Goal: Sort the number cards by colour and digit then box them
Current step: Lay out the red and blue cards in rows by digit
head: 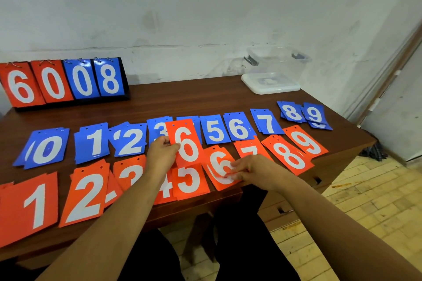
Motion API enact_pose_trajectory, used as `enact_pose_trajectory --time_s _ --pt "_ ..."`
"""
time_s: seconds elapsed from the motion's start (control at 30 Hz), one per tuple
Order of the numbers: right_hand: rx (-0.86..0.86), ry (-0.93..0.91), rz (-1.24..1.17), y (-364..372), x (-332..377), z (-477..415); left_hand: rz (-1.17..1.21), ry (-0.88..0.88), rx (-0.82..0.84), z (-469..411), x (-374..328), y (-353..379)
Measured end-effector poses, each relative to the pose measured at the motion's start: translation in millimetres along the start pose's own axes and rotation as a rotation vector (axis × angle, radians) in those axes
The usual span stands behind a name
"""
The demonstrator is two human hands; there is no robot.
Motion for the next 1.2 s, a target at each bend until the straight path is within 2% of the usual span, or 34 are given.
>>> enact_pose_trajectory --time_s 0.07,0.2,0.33,0.4,0.53,0.7,0.8,0.9,0.97,1.07,1.13,1.2 --pt "-0.199 0.002 -0.035 -22 -1 3 0.012 0.01 -0.009 0 -1 0" --pt "-0.725 0.036 -0.158 -74 -10 22 0.052 0.033 -0.044 0 0 -3" --pt "-0.923 -0.016 -0.163 -81 -2 33 0.078 0.034 -0.017 3 -1 1" --pt "-0.912 -0.075 -0.167 -76 8 33 0.121 0.032 0.04 7 -3 10" --pt "-0.773 -0.214 -0.076 -46 37 25 0.272 -0.012 0.187 19 -10 30" --pt "-0.641 -0.27 0.009 -14 44 12 0.542 -0.033 0.314 34 -19 46" --pt "-0.596 -0.27 -0.001 -5 44 9 0.522 -0.008 0.335 36 -19 49" --pt "-0.541 -0.268 -0.022 0 45 9 0.399 0.016 0.318 34 -17 46" --pt "-0.547 -0.218 -0.103 -4 41 10 0.353 0.043 0.312 33 -18 45" --pt "-0.657 -0.02 -0.361 -20 23 9 0.324 0.046 0.346 34 -20 50" --pt "-0.613 0.139 -0.548 -19 8 1 0.269 0.049 0.383 35 -21 56" --pt "-0.597 0.22 -0.641 -18 -5 -4 0.208 0.057 0.373 35 -19 57"
Point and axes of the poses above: each hand's wrist, its own z-axis away from the middle knuckle, its own y-axis out of the palm, x = y × z, the point moved 10 cm from there along -z, towards the middle knuckle, and after that the axes turned 5 degrees about y, right-handed, at the moved point
